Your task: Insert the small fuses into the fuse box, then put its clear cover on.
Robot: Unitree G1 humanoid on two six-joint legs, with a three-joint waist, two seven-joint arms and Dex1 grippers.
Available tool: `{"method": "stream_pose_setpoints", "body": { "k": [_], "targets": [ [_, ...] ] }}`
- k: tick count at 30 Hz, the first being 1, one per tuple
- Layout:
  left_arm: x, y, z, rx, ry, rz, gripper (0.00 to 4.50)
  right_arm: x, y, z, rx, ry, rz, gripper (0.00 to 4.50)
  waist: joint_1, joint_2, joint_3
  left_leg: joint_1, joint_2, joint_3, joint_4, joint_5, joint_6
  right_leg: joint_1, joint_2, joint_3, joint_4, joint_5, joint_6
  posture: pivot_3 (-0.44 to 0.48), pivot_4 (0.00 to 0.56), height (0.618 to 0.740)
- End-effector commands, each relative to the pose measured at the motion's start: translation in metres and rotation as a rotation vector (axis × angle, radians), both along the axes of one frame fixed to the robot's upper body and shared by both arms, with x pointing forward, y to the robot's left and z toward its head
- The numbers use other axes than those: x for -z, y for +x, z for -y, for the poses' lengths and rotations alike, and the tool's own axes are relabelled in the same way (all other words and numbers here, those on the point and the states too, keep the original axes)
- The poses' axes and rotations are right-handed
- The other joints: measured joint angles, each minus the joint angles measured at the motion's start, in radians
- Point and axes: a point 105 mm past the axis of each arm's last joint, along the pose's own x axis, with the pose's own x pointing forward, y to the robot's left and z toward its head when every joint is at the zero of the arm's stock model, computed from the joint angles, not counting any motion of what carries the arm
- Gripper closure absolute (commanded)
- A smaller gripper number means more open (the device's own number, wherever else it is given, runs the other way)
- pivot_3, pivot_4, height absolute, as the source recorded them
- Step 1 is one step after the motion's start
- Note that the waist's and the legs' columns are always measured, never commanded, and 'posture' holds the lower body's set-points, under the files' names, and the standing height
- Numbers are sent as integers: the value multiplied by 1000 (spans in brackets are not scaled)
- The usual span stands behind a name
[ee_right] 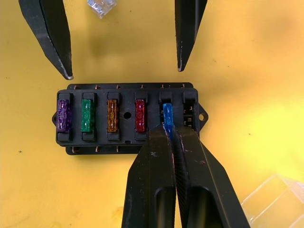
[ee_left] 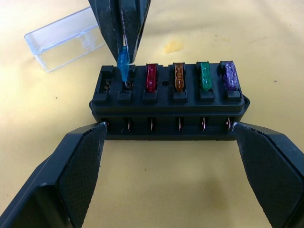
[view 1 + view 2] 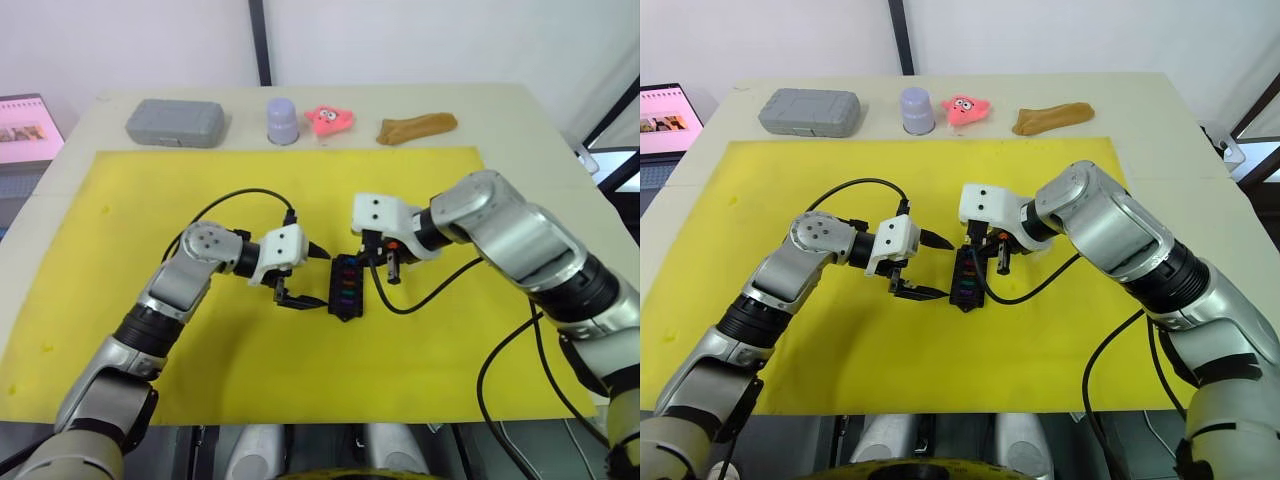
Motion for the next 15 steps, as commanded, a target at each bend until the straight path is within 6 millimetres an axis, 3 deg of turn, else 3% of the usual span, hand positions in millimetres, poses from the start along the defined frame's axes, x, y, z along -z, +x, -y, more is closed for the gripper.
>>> {"method": "stream_pose_setpoints", "body": {
  "k": [1,15],
  "targets": [
    [-6,-5,5,30,-13,34,56,-14,0,-3,-16,17,51,4500,0,0,0,0,0,0,0,0,0,0,0,0,0,0,0,0,150,740],
    [-6,-5,4,22,-15,33,56,0,-3,-6,-14,13,9,4500,0,0,0,0,0,0,0,0,0,0,0,0,0,0,0,0,150,740]
  ]
}}
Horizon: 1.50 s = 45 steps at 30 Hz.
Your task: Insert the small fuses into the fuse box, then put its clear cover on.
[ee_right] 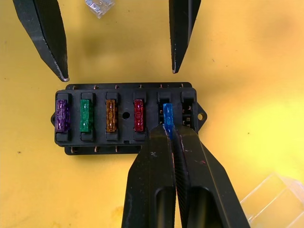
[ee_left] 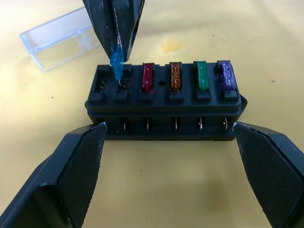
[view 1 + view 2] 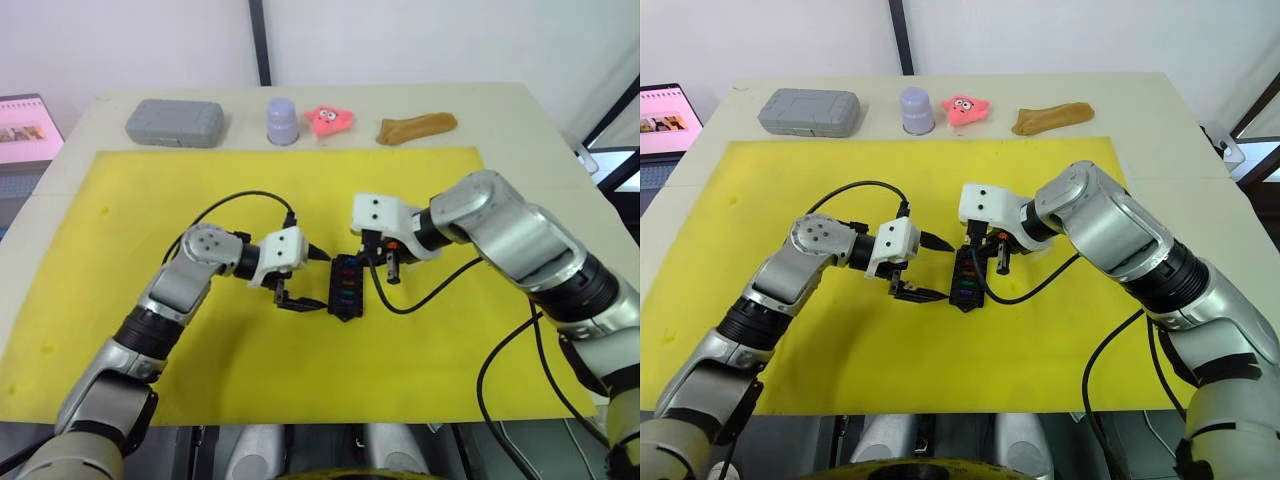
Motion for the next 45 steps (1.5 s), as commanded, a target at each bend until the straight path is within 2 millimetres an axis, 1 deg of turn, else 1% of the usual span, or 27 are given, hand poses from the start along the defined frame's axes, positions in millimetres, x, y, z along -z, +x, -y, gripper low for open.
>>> {"method": "stream_pose_setpoints", "body": {
  "k": [1,14,30,34,35,36,45],
  "targets": [
    [-9,-3,4,23,-14,43,56,-4,-3,-5,-21,11,15,4500,0,0,0,0,0,0,0,0,0,0,0,0,0,0,0,0,150,740],
    [-10,-3,5,23,-17,42,56,0,6,-4,22,-18,27,4500,0,0,0,0,0,0,0,0,0,0,0,0,1,0,0,0,150,740],
    [-10,-5,6,31,-21,39,56,-3,8,-2,36,-26,38,4500,0,0,0,0,0,0,0,0,0,0,0,0,1,0,0,0,150,740],
    [-10,-5,6,32,-19,38,0,-4,6,-3,32,-21,40,3199,0,0,0,0,0,0,0,0,0,0,0,0,1,0,0,0,150,740],
    [-10,-5,6,32,-19,38,0,-5,6,-3,33,-19,42,2640,0,0,0,0,0,0,0,0,0,0,0,0,1,0,0,0,150,740],
    [-10,-5,6,32,-17,38,0,-6,6,-4,33,-15,44,2194,0,0,0,0,0,0,0,0,0,0,0,0,1,0,0,0,150,740],
    [-9,-5,4,28,-12,41,0,-16,6,-1,51,20,42,2194,0,0,0,0,0,0,0,0,0,0,0,0,1,0,0,0,150,740]
  ]
}}
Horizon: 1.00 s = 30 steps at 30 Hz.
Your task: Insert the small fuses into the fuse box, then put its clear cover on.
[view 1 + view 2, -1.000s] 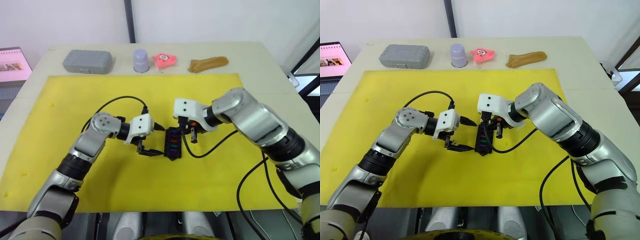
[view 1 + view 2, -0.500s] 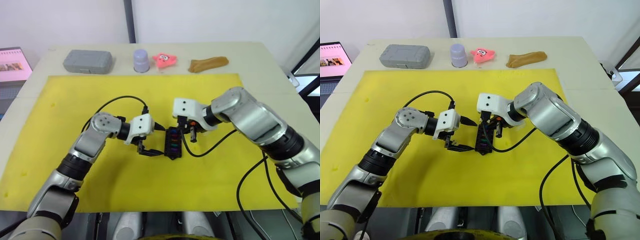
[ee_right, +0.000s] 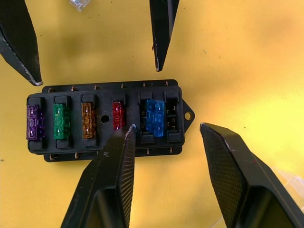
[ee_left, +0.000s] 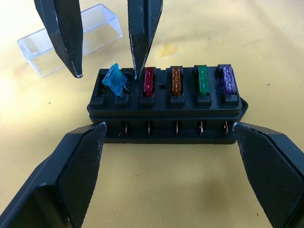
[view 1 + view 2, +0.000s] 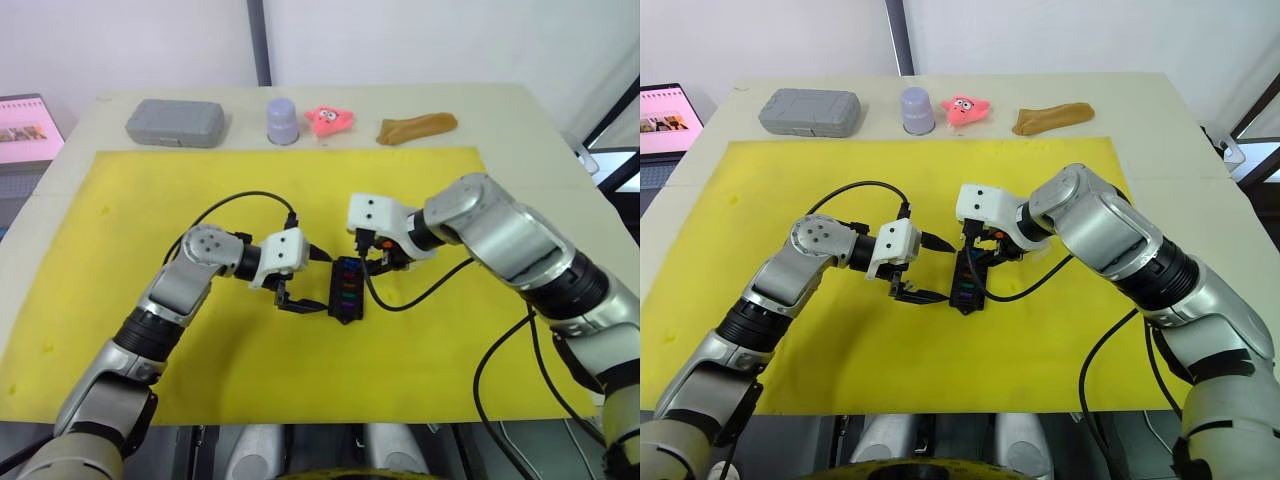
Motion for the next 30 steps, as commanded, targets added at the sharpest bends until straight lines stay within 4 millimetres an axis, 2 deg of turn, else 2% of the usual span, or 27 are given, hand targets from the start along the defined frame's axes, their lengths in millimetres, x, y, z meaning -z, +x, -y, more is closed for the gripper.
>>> {"method": "stream_pose_setpoints", "body": {
  "k": [1,10,15,17,19,21,30],
  "targets": [
    [-7,-2,2,16,-10,29,0,-21,1,-1,0,43,43,2194,0,0,0,0,0,0,0,0,0,0,0,0,0,0,0,0,150,740],
    [-7,2,0,8,-11,34,0,-35,-1,4,64,189,-38,2194,0,0,0,0,0,0,0,0,0,0,0,0,0,0,0,0,150,740],
    [-11,5,-1,3,-19,38,0,-26,0,8,72,219,-66,2194,1,0,0,0,0,0,0,0,0,0,0,0,0,0,0,0,150,740],
    [-14,7,-1,-1,-24,40,0,-23,-2,7,66,222,-76,2717,1,0,0,0,0,0,0,0,0,0,0,0,0,0,0,0,150,740],
    [-15,9,-1,-4,-26,41,0,-20,-2,7,63,229,-86,3446,0,0,0,0,0,0,0,0,0,0,0,0,0,0,0,0,150,740],
    [-15,10,-2,-5,-26,42,0,-18,-3,7,64,233,-94,4409,0,0,0,0,0,0,0,0,0,0,0,0,0,0,0,0,150,740],
    [-15,10,-4,-9,-21,44,0,-8,-3,8,73,251,-120,4461,0,0,0,0,0,0,0,0,0,0,0,0,0,0,0,0,150,740]
  ]
}}
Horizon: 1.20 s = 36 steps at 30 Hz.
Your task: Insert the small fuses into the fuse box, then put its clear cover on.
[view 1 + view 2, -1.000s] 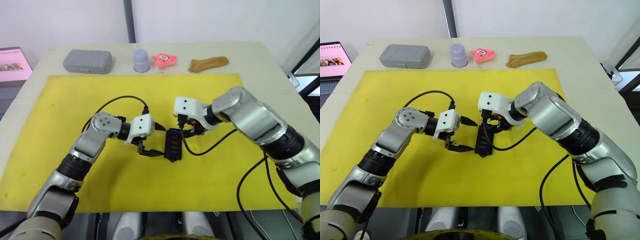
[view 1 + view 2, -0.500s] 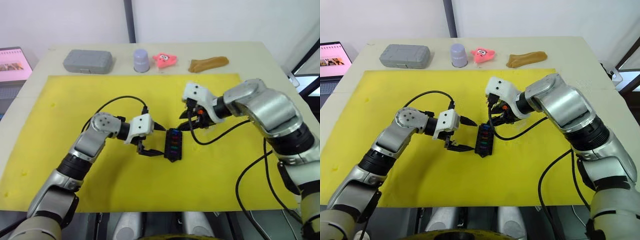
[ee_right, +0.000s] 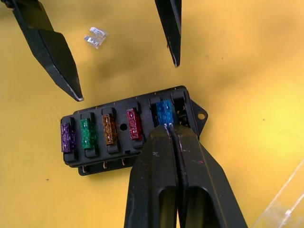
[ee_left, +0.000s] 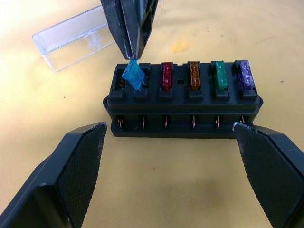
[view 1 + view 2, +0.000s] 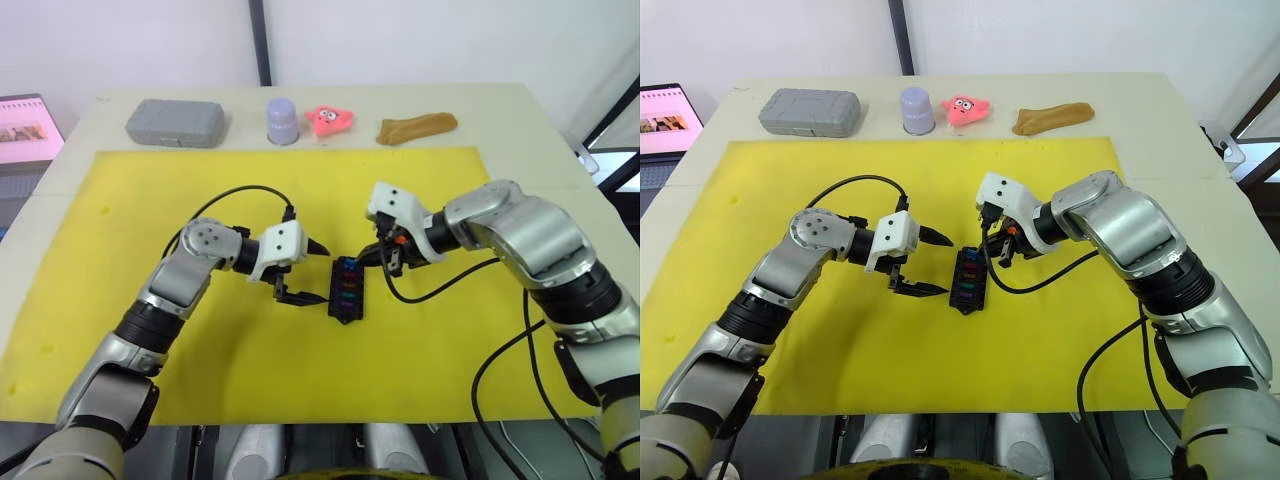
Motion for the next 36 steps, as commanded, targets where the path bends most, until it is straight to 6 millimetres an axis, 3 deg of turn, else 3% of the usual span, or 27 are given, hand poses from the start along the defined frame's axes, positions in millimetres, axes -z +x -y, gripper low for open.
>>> {"method": "stream_pose_setpoints", "body": {
  "k": [1,11,14,16,36],
  "targets": [
    [-12,1,-1,7,-23,43,0,-7,1,-2,-11,30,28,4461,0,0,0,0,0,0,0,0,0,0,0,0,0,0,0,0,150,740],
    [-11,1,-2,6,-17,41,0,-22,-4,-2,-52,42,88,4461,0,0,0,0,0,0,0,0,0,0,0,0,0,0,0,0,150,740],
    [-12,1,-2,7,-17,41,0,-23,-5,-2,-50,45,86,3596,0,0,0,0,0,0,0,0,0,0,0,0,0,0,0,0,150,740],
    [-12,1,-2,8,-17,41,0,-22,-3,-2,-42,45,88,2683,0,0,0,0,0,0,0,0,0,0,0,0,0,0,0,0,150,740],
    [-11,1,-2,5,-15,47,0,-5,5,-4,-26,51,12,2683,0,0,0,0,0,0,0,0,0,0,0,0,0,0,0,0,150,740]
  ]
}}
